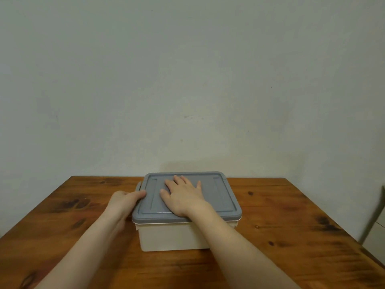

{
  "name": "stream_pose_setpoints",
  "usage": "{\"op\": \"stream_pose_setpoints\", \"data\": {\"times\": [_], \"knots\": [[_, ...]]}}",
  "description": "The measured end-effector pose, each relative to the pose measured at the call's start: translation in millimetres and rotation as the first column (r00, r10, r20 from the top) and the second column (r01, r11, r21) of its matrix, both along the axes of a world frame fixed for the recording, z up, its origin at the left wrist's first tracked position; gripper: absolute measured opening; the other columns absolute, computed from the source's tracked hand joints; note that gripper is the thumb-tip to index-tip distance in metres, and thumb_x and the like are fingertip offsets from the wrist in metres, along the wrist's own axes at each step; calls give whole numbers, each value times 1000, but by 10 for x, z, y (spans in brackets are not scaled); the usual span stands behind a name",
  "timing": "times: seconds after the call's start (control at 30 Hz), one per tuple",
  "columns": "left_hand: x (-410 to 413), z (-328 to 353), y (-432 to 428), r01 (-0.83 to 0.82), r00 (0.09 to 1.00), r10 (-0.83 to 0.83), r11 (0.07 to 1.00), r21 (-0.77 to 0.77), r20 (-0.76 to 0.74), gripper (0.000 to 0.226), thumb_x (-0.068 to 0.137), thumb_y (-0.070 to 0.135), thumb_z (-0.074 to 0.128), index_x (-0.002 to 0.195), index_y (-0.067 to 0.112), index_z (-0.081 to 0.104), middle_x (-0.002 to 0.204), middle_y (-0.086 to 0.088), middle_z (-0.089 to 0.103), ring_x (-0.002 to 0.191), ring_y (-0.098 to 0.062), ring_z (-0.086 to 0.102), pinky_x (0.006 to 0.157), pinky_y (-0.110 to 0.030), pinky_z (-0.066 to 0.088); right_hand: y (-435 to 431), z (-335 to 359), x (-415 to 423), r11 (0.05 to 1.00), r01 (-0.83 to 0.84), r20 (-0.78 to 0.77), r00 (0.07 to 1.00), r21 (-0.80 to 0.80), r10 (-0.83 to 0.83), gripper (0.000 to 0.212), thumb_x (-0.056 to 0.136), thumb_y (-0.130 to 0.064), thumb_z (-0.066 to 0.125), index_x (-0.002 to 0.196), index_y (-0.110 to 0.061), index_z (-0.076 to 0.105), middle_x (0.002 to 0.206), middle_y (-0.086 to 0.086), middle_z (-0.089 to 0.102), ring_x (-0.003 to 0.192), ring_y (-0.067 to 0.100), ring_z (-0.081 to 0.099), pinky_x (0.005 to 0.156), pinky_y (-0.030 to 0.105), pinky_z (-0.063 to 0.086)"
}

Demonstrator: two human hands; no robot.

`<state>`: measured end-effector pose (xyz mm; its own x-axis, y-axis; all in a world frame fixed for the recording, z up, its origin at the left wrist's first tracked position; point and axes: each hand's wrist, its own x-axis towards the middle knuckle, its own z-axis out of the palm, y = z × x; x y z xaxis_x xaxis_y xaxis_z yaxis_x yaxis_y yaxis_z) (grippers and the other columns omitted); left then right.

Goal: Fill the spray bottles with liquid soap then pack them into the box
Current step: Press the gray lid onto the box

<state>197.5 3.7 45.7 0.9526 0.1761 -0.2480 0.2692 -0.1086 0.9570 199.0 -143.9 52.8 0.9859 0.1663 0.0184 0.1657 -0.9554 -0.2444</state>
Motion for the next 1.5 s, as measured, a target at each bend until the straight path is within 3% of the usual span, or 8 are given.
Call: {"op": "stream_pose_setpoints", "data": {"times": [0.13,0.27,0.43,0.9,1.03,1.2,1.3,1.5], "knots": [[3,74,-109,34,985,-97,920,389,142,20,84,15,59,76,-2,61,65,-10,59,58,-22,55,48,-27,39,-4,10,-8,1000,-4,1,1000,2,4,52,98,-41,21,144,-18,28,158,5,12,145,24,6,111,62,1],[-23,29,-211,16,970,-150,822,569,189,31,86,26,60,97,-1,49,84,-8,50,76,-21,47,49,-23,29,5,9,-9,1000,3,2,1000,3,-3,52,98,-41,22,144,-18,28,158,6,12,145,24,5,111,62,1],[-29,-29,-198,-16,963,-150,800,600,226,40,87,29,58,107,-5,48,95,-13,53,81,-23,47,61,-30,34,11,12,-12,1000,2,0,1000,4,-2,52,98,-40,21,144,-18,28,158,6,11,145,25,5,111,62,1],[-40,-14,-209,-9,947,-239,646,763,214,35,91,33,49,104,0,50,92,-10,55,79,-22,49,53,-25,34,16,-18,11,1000,2,14,1000,16,-2,50,98,-37,22,143,-17,29,158,6,12,145,25,6,111,62,1],[-64,22,-350,-138,879,-388,353,925,279,29,92,22,36,105,4,55,124,-18,47,116,-32,46,91,-39,39,-2,-10,26,999,8,24,1000,42,-9,45,99,-29,25,141,-14,34,157,5,17,145,23,10,112,60,3],[-62,37,-672,82,793,-583,386,919,174,29,92,9,36,117,7,51,124,-13,56,113,-25,54,89,-30,41,-92,11,98,953,95,50,992,289,-114,26,90,-7,37,110,-9,54,134,15,50,128,30,42,110,42,22],[-64,27,-680,29,785,-593,322,946,178,25,96,20,35,104,7,55,111,-12,61,102,-24,57,80,-29,41,-235,94,87,888,83,0,996,452,-93,43,90,2,35,131,-2,47,142,15,44,132,27,39,108,27,26],[-36,13,-644,23,762,-625,286,958,168,30,96,23,33,96,6,57,106,-12,61,98,-24,56,77,-28,38,-996,212,233,985,155,65,985,69,-160,35,94,-29,39,114,-3,53,124,18,52,118,31,47,98,36,36]]}}
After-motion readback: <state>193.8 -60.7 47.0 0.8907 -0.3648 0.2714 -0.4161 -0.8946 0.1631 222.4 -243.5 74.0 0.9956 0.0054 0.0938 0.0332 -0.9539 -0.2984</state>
